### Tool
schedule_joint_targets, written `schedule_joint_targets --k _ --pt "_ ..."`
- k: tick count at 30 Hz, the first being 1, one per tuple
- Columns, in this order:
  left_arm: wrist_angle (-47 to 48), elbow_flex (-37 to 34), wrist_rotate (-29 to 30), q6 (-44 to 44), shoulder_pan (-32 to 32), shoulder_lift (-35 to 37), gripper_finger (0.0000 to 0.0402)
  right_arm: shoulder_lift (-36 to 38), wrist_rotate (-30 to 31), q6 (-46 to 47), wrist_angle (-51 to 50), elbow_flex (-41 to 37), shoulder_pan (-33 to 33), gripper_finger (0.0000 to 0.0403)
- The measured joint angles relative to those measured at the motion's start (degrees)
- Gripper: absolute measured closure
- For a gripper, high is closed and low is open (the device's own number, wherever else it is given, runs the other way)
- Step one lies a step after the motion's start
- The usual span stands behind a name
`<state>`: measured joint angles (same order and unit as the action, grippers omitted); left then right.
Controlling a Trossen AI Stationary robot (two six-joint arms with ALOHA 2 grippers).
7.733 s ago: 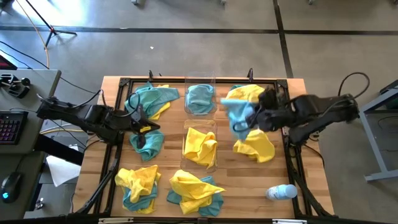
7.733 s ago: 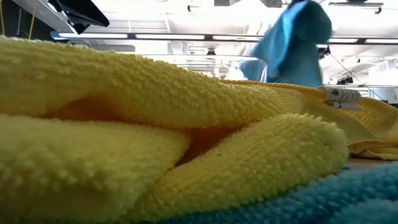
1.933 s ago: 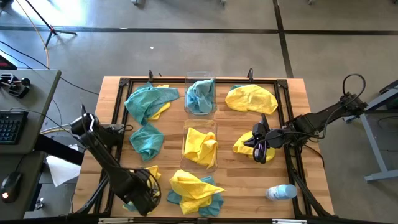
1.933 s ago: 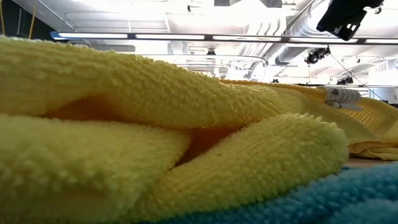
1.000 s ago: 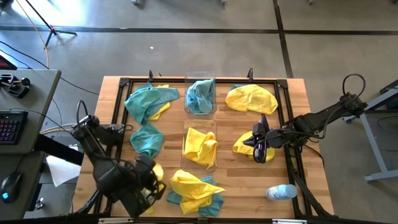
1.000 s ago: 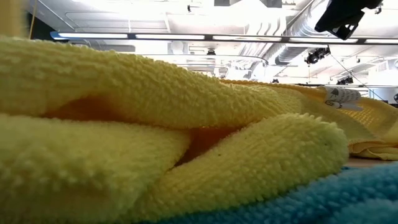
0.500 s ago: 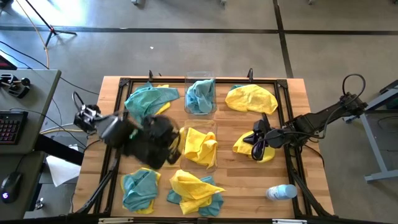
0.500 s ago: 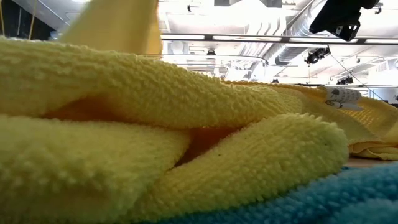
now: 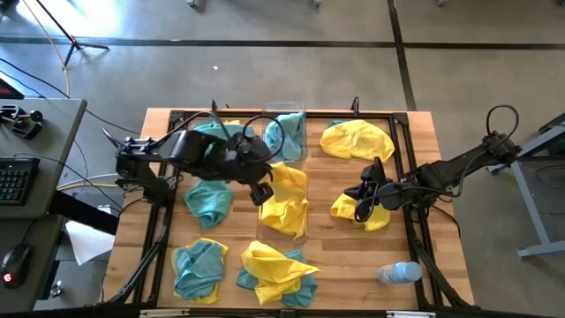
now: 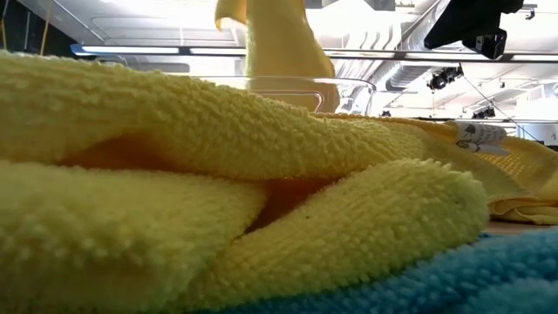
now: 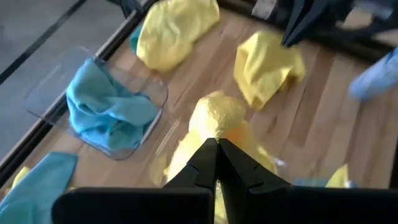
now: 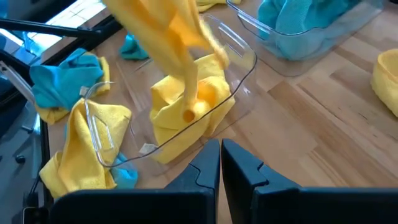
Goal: Sort microfiber towel by color & place in baskets
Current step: Put the yellow towel into the bottom transparent bin
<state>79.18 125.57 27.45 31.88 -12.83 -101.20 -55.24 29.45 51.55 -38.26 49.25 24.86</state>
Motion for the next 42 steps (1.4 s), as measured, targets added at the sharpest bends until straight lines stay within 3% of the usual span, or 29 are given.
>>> schedule_joint_targets --k 7,13,19,26,42 --pt "-1.0 -7.3 -4.9 -4.6 0.9 -1.5 0.0401 -1.4 2.2 1.0 0.0 0.0 -0.1 0.0391" --pt "-14.7 -19.9 -11.6 -11.7 3.8 -1.8 0.0401 -2.6 2.3 1.1 0.0 0.0 -0.1 0.0391" --pt "-20.8 -31.3 -13.7 -12.1 7.8 -1.7 0.0401 -3.3 2.2 1.5 0.1 0.0 -0.1 0.0391" --pt "-38.7 -43.9 -21.1 -13.6 10.3 -1.7 0.0401 -3.3 2.1 2.2 0.1 0.0 -0.1 0.0391" --pt "-55.3 -58.7 -20.9 -17.5 9.3 -1.7 0.0401 -3.3 2.1 2.4 -0.1 0.0 -0.1 0.0391"
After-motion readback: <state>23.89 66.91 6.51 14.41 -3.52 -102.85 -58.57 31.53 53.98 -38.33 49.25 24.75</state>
